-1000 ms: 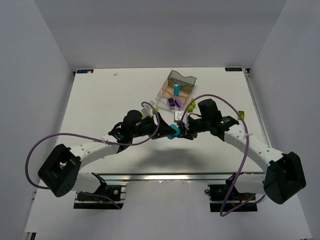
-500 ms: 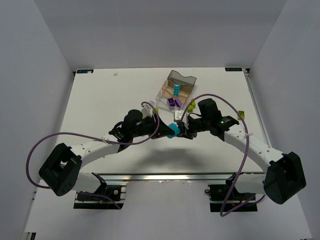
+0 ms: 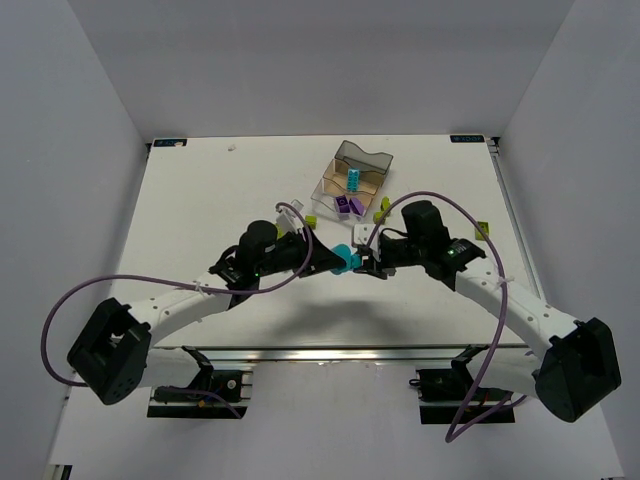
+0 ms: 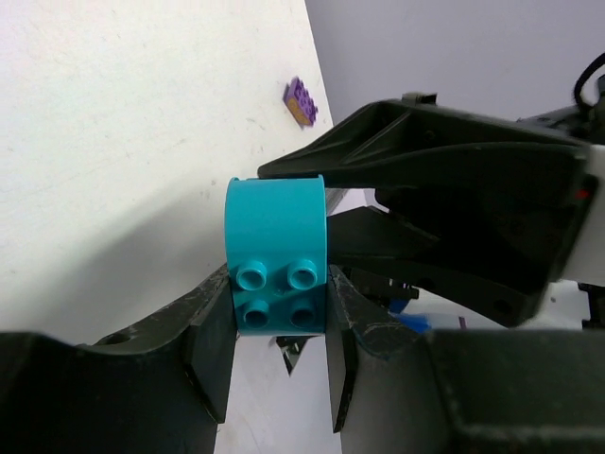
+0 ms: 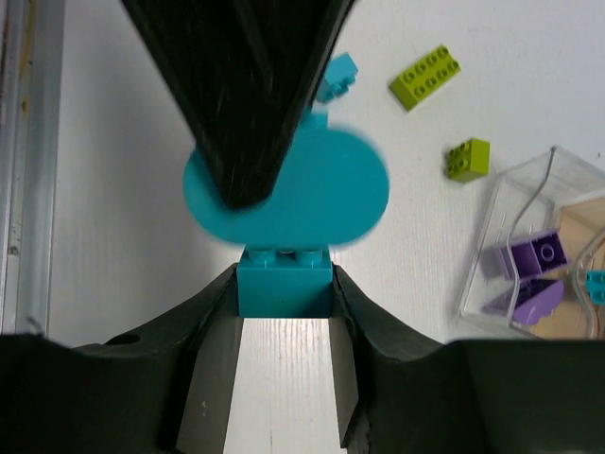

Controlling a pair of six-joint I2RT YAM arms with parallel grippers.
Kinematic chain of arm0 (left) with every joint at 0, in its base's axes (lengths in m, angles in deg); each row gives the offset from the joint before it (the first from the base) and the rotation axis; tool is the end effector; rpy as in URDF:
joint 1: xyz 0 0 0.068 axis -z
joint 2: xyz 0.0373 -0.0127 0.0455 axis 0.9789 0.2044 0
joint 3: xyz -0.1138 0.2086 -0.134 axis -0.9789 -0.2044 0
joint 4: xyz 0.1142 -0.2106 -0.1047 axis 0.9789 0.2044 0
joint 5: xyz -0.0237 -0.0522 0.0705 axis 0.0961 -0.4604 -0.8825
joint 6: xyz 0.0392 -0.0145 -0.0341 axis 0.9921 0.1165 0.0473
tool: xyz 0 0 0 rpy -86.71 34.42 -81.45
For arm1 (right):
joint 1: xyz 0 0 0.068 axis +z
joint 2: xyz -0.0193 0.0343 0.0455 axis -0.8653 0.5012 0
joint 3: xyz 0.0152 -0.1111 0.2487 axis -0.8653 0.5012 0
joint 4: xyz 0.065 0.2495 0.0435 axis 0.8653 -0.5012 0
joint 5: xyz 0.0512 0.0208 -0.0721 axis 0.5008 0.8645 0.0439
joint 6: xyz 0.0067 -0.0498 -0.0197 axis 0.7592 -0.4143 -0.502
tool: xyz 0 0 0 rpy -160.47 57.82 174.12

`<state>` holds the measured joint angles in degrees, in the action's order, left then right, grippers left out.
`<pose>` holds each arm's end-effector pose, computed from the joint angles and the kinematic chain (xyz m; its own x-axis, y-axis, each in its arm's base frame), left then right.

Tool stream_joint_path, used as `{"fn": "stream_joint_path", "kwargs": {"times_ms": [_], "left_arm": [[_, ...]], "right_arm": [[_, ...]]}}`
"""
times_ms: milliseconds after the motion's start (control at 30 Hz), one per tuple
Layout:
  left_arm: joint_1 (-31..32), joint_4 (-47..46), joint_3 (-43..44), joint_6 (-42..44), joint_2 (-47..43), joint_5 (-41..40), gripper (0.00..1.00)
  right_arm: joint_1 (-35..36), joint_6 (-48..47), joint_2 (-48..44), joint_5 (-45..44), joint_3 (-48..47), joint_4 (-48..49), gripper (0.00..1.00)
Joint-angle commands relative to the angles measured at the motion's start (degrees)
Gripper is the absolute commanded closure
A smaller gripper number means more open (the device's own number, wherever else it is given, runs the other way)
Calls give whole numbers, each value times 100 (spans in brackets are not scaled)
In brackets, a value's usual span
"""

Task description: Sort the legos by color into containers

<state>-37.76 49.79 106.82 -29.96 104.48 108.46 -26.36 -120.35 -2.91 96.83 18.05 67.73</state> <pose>0.2045 -0.1935 0.2366 -0.8835 -0.2581 -0.3909 0.2621 0.4192 -0.8692 0.1999 0.1583 0.2758 0.2682 -0.5014 -0.8226 -0.9395 0.0529 -0.3386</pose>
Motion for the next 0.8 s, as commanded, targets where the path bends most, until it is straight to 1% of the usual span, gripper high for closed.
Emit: {"fn": "stream_joint_path", "kwargs": {"times_ms": [0, 200, 300, 333, 400, 433, 467, 500, 533, 567, 600, 633, 667, 700, 733, 767], "left_arm": [[-282, 47, -102, 61, -550, -217, 100], [-608, 495, -102, 201, -911, -287, 100], [-792, 688, -137, 263, -1113, -348, 100], [-819, 724, -146, 272, -1226, -392, 100], [-854, 873, -163, 289, -1306, -445, 100], [-872, 926, -172, 315, -1394, -489, 100], [-880, 987, -190, 316, -1429, -507, 100], [-881, 1014, -207, 316, -1473, -533, 100], [-889, 1040, -242, 316, -1517, -568, 100], [-889, 1075, -269, 307, -1605, -594, 100], [-898, 1093, -295, 298, -1658, -612, 100], [-898, 1128, -321, 289, -1693, -621, 100], [-898, 1128, -374, 272, -1780, -665, 100], [-907, 1137, -409, 237, -1833, -682, 99], [-907, 1128, -444, 219, -1878, -700, 99], [-916, 1120, -514, 193, -1921, -735, 99]], "right_arm": [[-95, -12, -176, -96, 177, -139, 100], [-201, 23, -238, -192, 265, -131, 100], [-271, 426, -142, -394, 230, 89, 100], [-306, 863, -89, -621, 143, 324, 100], [-420, 1261, 112, -816, 11, 580, 100], [-455, 1637, 201, -1017, -198, 756, 100], [-499, 1797, 315, -1097, -331, 810, 100], [-578, 1973, 577, -1176, -480, 845, 100], [-596, 2175, 727, -1420, -830, 889, 100], [-622, 2533, 903, -1545, -1042, 872, 100], [-675, 2746, 1261, -1676, -1244, 845, 100], [-693, 2939, 1456, -1948, -1472, 793, 100], [-745, 3272, 1667, -2046, -1988, 566, 100], [-763, 3432, 2078, -2195, -2254, 442, 100], [-789, 3616, 2283, -2292, -2509, 328, 100], [-842, 3792, 2685, -2371, -3017, 205, 100]]}}
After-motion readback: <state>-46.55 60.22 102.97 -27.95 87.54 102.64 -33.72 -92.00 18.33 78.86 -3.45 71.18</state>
